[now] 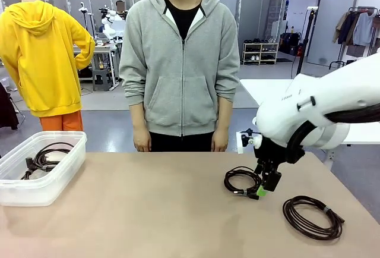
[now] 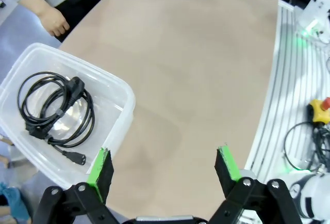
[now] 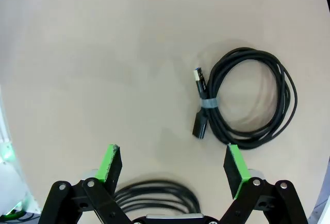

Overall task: Organize and store the cables.
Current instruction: Place the USB Extension Cable into the Organizing box.

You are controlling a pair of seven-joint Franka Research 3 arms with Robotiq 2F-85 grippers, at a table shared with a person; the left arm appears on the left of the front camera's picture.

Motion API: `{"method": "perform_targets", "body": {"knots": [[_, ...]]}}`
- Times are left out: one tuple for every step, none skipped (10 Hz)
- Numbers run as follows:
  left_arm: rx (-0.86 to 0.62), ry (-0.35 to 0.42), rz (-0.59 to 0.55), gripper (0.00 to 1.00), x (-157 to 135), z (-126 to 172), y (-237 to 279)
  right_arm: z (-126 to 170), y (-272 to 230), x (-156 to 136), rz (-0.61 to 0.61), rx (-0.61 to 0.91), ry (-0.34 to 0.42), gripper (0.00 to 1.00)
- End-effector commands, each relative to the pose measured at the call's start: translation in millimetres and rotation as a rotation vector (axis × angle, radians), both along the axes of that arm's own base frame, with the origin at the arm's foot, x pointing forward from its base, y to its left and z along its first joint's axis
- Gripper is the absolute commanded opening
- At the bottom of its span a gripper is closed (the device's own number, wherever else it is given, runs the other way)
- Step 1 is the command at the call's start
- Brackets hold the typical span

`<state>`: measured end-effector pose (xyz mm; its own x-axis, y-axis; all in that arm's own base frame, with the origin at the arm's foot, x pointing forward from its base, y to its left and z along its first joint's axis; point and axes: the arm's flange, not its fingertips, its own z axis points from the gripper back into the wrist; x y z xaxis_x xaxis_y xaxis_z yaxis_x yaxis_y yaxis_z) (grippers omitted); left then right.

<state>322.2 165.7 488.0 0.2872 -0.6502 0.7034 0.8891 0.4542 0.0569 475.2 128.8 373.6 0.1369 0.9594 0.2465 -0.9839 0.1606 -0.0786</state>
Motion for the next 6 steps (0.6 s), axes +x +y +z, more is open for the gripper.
{"method": "perform_targets", "body": {"knots": [[-0.005,0.008,0.010,1.00,2.1,3.8,-1.4,-22.8,11.4,7.9,-0.017,-0.012,-0.038,1.00],[-0.005,0.008,0.010,1.00,2.1,3.8,-1.4,-37.0,16.4,13.9,-0.012,-0.036,-0.052,1.00],[-0.005,0.008,0.010,1.00,2.1,3.8,-1.4,-45.3,19.8,17.6,-0.010,-0.043,-0.046,1.00],[-0.005,0.008,0.010,1.00,2.1,3.8,-1.4,-52.1,22.2,20.2,-0.008,-0.047,-0.043,1.00],[-0.005,0.008,0.010,1.00,2.1,3.8,-1.4,-57.8,24.9,21.7,-0.005,-0.049,-0.032,1.00],[-0.005,0.008,0.010,1.00,2.1,3.8,-1.4,-64.3,26.8,24.7,-0.006,-0.052,-0.041,1.00]]}}
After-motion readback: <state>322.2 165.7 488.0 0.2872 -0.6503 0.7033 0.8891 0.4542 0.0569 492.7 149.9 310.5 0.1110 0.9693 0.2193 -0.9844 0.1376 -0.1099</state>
